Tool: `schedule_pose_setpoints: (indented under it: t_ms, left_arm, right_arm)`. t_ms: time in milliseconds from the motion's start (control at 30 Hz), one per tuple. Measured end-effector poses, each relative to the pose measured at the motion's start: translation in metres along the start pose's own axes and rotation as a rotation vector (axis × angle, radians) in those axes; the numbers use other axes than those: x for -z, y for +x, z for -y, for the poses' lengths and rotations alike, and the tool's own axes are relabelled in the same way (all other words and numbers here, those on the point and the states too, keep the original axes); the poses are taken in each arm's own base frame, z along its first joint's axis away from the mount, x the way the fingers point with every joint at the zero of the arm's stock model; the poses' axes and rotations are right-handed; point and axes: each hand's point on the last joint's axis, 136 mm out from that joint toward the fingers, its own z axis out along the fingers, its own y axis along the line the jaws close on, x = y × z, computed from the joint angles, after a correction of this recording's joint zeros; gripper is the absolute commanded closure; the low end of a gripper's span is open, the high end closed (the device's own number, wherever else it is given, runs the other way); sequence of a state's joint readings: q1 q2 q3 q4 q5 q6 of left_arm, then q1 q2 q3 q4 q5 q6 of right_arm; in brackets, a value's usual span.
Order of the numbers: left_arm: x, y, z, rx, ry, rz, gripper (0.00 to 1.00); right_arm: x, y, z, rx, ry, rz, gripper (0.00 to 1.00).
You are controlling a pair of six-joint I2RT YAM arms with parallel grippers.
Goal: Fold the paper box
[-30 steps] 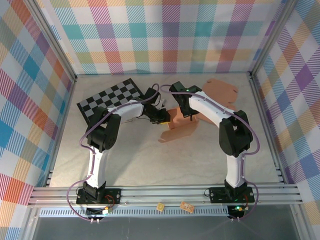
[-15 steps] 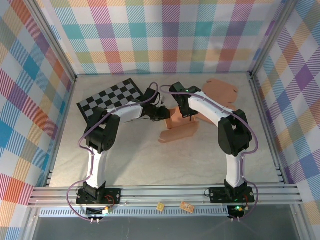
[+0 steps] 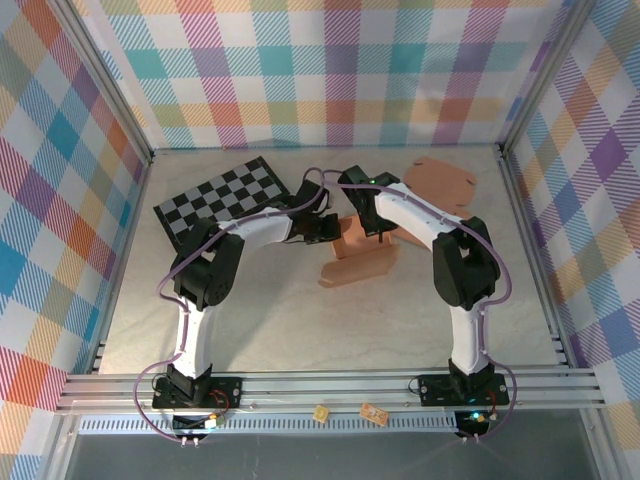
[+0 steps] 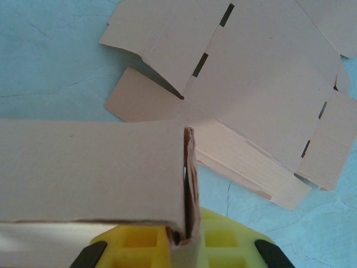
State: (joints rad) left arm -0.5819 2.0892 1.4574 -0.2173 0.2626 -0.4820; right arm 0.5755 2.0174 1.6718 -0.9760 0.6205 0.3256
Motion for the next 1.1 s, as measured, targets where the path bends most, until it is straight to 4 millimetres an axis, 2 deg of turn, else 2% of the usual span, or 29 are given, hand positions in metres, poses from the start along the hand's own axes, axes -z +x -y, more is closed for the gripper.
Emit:
schedule_pose_setpoints:
  t_ms: [200,267,400,433,500,867,1033,1100]
  left_arm:
    - [0.002,0.001,0.001,-0.016,-0.096,0.037,0.98]
    - [0.003,0.002,0.001,-0.014,-0.117,0.048,0.87]
    - [0.004,0.008,-0.005,-0.003,-0.164,0.041,0.73]
    - [0.004,0.009,-0.006,0.002,-0.17,0.037,0.64]
    - [0.004,0.011,-0.006,0.019,-0.17,0.035,0.59]
    - [0.022,0.032,-0.003,0.116,-0.096,0.028,0.6]
    - [0.018,0.049,-0.007,0.14,-0.071,-0.01,0.64]
    - [0.017,0.049,-0.004,0.141,-0.055,-0.012,0.66]
  right_arm:
    - [0.001,0.001,0.001,-0.008,0.001,-0.007,1.0]
    - [0.001,0.001,0.001,-0.011,0.002,-0.008,1.0]
    - [-0.001,0.004,-0.002,-0.011,-0.006,-0.021,1.0]
    - [-0.001,0.005,-0.002,-0.012,-0.005,-0.024,1.0]
    - [-0.003,0.006,-0.003,-0.013,-0.002,-0.03,1.0]
    - [-0.004,0.009,-0.002,-0.012,0.004,-0.044,1.0]
    - [-0.004,0.009,-0.002,-0.015,0.003,-0.044,1.0]
    - [-0.004,0.009,-0.002,-0.015,0.004,-0.044,1.0]
